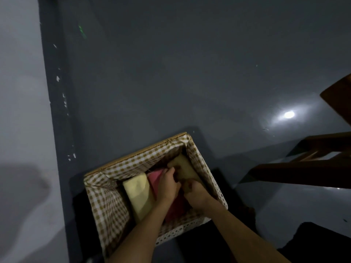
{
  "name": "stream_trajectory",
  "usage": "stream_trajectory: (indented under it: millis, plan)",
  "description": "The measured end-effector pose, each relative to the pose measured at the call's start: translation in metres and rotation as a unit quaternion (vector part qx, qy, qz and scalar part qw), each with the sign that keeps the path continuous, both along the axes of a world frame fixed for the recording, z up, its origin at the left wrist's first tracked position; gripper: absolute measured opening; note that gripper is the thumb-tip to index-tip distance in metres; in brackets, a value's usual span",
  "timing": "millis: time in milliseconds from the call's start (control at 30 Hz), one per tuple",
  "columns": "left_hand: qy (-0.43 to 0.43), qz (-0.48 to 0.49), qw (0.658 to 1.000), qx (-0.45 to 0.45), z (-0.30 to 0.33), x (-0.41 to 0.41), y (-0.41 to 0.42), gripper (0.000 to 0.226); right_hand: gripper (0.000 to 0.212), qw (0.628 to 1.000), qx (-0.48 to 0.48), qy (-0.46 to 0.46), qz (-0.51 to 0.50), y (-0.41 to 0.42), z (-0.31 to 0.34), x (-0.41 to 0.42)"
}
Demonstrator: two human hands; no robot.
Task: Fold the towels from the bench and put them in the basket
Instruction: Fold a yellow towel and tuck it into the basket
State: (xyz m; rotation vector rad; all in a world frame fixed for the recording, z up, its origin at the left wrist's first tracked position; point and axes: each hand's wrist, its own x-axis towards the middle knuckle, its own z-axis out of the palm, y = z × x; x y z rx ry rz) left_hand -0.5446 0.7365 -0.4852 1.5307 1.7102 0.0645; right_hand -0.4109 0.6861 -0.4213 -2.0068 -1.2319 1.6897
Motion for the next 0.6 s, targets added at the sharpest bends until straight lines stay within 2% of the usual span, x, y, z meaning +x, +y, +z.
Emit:
stream_trajectory:
  millis: [67, 167, 300, 333, 467, 600]
  plan:
    - [0.007, -0.007, 1.000, -0.028, 0.004, 0.004, 0.005, 0.062, 0.039, 1.000, -0.001, 0.009, 0.011, 0.002, 0.005, 0.002]
    - [-0.048, 0.028, 0.997, -0.048, 0.022, 0.003, 0.009, 0.061, 0.030, 0.999, -0.018, 0.033, -0.020, -0.004, 0.010, 0.008]
    - [-0.119, 0.059, 0.991, -0.015, 0.071, -0.007, 0.003, 0.018, 0.014, 0.999, 0.026, 0.019, -0.014, -0.010, 0.070, 0.023]
    - [-0.134, 0.059, 0.989, 0.001, 0.088, -0.009, 0.001, 0.016, 0.013, 0.999, 0.039, 0.016, 0.004, -0.012, 0.091, 0.028]
    - [-0.208, 0.059, 0.975, 0.042, 0.184, 0.009, -0.002, 0.010, 0.030, 0.989, 0.119, -0.041, 0.078, -0.017, 0.167, 0.057]
    - [-0.294, 0.055, 0.952, 0.056, 0.283, 0.052, -0.009, 0.009, 0.024, 0.969, 0.202, -0.117, 0.082, -0.030, 0.254, 0.100]
